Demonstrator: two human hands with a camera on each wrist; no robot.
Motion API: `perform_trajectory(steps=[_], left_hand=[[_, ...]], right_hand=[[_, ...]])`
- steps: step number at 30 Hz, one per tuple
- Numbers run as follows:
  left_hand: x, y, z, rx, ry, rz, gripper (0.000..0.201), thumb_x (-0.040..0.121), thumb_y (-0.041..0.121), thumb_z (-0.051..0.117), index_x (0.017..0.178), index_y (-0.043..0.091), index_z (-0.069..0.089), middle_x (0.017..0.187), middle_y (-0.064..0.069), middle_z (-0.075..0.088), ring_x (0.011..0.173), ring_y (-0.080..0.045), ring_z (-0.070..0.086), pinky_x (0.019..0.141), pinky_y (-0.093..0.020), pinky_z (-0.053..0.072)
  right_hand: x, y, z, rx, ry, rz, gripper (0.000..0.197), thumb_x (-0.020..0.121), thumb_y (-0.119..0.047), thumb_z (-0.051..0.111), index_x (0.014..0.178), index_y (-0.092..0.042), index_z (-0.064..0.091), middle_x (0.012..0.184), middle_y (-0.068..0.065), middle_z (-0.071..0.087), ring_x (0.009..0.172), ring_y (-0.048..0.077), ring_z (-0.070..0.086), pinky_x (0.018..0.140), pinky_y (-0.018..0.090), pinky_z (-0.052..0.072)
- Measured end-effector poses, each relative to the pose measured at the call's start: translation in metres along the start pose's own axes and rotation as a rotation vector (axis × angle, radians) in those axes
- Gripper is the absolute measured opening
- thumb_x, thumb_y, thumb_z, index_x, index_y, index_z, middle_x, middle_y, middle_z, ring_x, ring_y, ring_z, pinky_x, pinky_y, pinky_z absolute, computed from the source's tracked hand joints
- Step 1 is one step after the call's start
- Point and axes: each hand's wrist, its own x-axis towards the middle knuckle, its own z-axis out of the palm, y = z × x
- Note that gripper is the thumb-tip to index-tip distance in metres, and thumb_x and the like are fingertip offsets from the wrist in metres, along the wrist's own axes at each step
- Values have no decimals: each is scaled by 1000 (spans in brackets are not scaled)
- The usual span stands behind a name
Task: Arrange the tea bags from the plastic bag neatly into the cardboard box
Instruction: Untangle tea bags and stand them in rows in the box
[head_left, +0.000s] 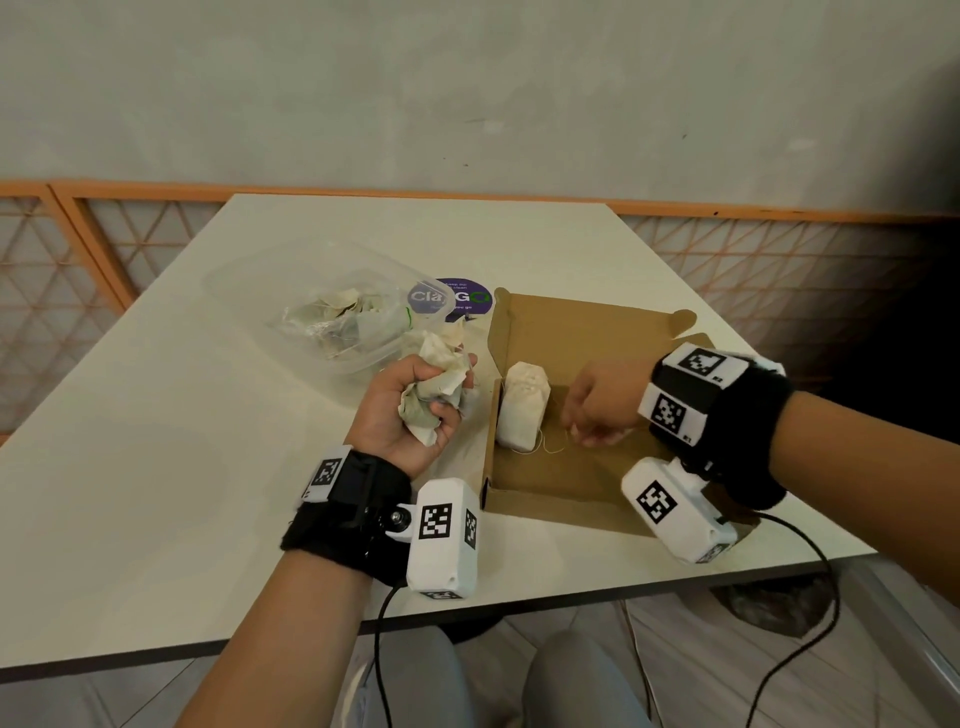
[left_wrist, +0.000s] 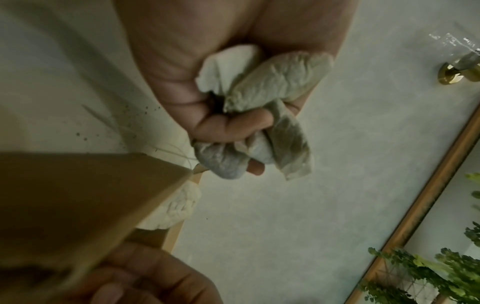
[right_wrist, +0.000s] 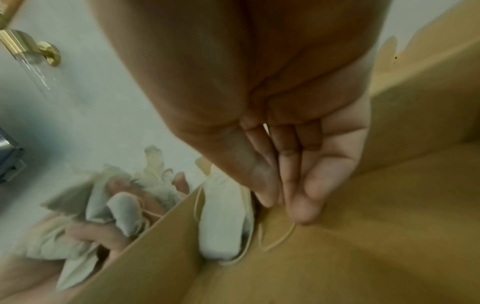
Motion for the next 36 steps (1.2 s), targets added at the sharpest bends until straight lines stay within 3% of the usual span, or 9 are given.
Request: perform_trajectory(steps=[5,8,11,16,19,24,28,31,36], left_hand=[[-5,-3,7,13,-8,31,66,38,-2,83,101,3,64,96,-12,67,67,-16,67,39,-15,44],[-7,-6,18,109,47,56,42,65,8,69,105,3,62,88,-11,66,64,-15,64,40,-12,42],[-1,-13,36,256,65,118,25,83,18,56,102,3,60,89,-10,63,62,-12,62,42,-11,40],[11,-29,61,465,71,144,63,83,46,56,124,-2,57,87,-12,63,61,-15,58,46,-14,42],[11,-28,59,403,41,118,53,79,41,63,121,7,59,99,-9,63,67,-10,60,42,-10,42],[9,-29,62,503,50,139,37,74,15,68,109,6,60,91,-9,65,60,-7,60,40,-10,39],[12,-34,70,667,99,222,24,81,-2,64,104,3,62,85,-12,64,59,-14,59,38,-13,39],[13,-35,71,705,107,253,21,80,-4,65,99,3,63,82,-13,65,59,-18,59,37,-14,40],[14,-31,66,724,143,271,19,80,-1,67,98,3,61,76,-10,65,54,-15,59,38,-13,39]], right_hand=[[2,-12,6,-53,56,-86,15,87,-1,53,77,-10,59,68,4,57,56,13,53,50,16,45],[-15,-14,-6,-94,229,-143,19,88,-18,55,91,-3,67,77,6,65,68,16,56,65,24,47],[-42,-26,-3,306,215,-346,33,88,-35,59,102,-5,57,78,6,62,65,13,57,56,17,50],[-51,-28,4,445,287,-518,6,88,-22,62,87,-17,59,68,2,64,55,11,58,50,14,49],[-41,-10,-11,525,380,-437,18,88,-20,61,96,-5,68,70,7,63,54,13,56,52,17,50],[-36,7,-21,580,278,-416,5,85,-16,64,85,-14,68,71,3,64,57,15,55,55,18,50],[-30,13,-25,550,301,-420,15,81,-17,68,91,-5,70,89,18,68,77,23,60,75,32,51],[-28,20,-31,569,401,-431,10,78,-17,71,87,-11,72,81,0,67,69,2,58,63,12,44],[-33,35,-41,506,391,-403,9,75,-15,75,71,-20,68,68,-2,60,66,14,50,58,22,40]])
